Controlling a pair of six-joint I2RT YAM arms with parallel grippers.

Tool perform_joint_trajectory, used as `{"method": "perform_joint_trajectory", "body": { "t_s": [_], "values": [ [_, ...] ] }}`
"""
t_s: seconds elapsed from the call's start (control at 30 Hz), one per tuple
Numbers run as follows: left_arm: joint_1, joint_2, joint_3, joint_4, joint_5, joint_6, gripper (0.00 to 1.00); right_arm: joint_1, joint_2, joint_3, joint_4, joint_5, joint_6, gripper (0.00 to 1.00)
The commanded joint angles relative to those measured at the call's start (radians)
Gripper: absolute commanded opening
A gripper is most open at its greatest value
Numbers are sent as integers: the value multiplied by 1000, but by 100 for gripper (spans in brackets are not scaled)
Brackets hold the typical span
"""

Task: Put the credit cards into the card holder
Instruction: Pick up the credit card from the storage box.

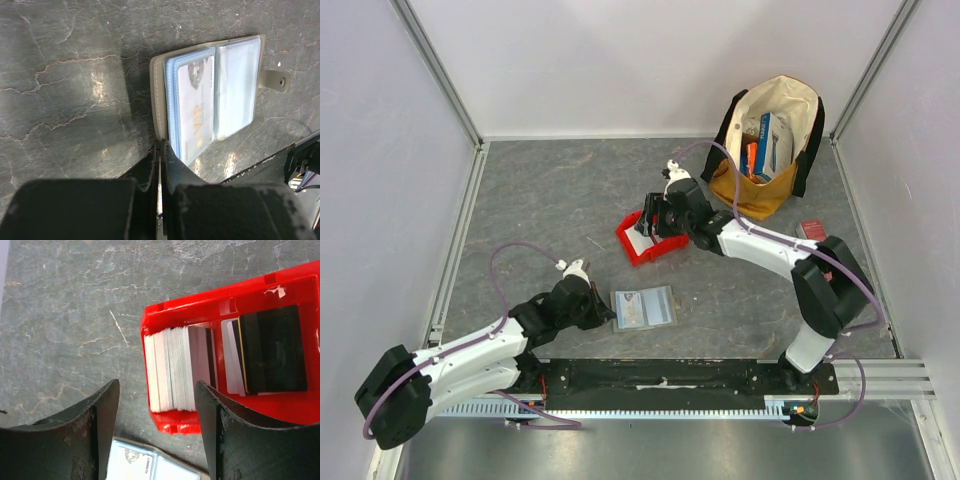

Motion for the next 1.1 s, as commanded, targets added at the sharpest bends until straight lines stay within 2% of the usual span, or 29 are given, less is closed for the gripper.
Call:
{"method": "perform_joint_trajectory", "body": {
  "t_s": [0.0,0.33,1.07],
  "values": [
    [0,-12,-1,-2,-24,22,2,-28,70,101,-30,-96,-55,70],
    [2,-49,-13,-15,-28,17,2,-65,204,195,-55,-156,-74,71],
    [2,-23,-8,-4,-24,19,2,-102,311,230,-47,-281,-72,74]
  ]
}}
